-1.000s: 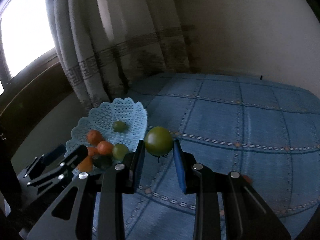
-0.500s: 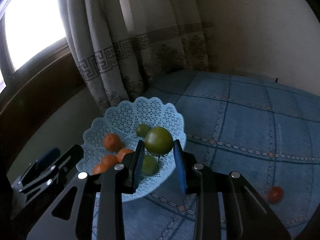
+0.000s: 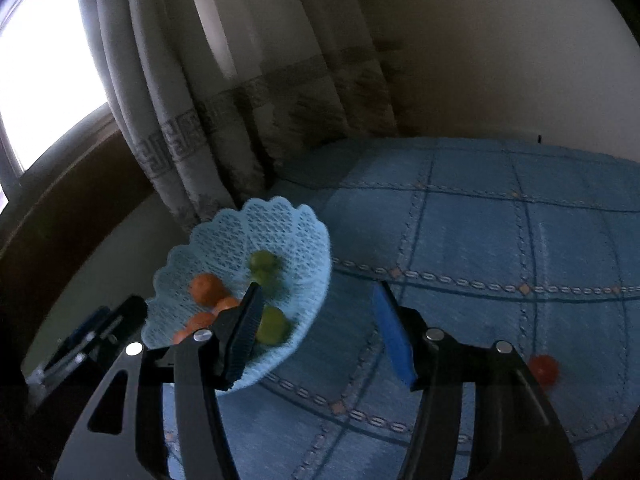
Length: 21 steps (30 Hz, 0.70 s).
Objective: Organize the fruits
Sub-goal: 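Move the right tool to a small red tomato and grasp it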
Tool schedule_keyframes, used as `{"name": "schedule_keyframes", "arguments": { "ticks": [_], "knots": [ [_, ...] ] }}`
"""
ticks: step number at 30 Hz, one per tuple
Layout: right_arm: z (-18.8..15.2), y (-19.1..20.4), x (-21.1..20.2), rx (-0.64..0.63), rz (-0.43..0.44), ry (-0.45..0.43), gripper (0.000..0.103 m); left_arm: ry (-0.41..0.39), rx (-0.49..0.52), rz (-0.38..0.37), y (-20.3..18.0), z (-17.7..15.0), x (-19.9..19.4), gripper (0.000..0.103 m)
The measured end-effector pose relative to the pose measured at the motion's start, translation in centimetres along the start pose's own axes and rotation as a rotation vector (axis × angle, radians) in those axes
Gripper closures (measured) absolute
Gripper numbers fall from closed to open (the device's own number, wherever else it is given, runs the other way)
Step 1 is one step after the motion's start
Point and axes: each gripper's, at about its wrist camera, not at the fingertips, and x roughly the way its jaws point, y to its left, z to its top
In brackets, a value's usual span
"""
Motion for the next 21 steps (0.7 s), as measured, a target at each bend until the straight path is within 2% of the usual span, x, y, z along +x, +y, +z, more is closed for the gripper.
{"name": "schedule_keyframes", "arguments": {
  "ticks": [8, 21],
  "knots": [
    [-2.0, -1.5, -1.6, -0.049, -0.092, -0.010, 0.045, -0.005, 0.049, -0.029, -1.7, -0.5, -0.7, 0.017],
    [-6.1, -7.4, -7.0, -0.052, -0.240, -0.028, 0.045, 0.004, 0.168, -0.088, -6.5, -2.5, -2.0, 0.017]
  ]
}}
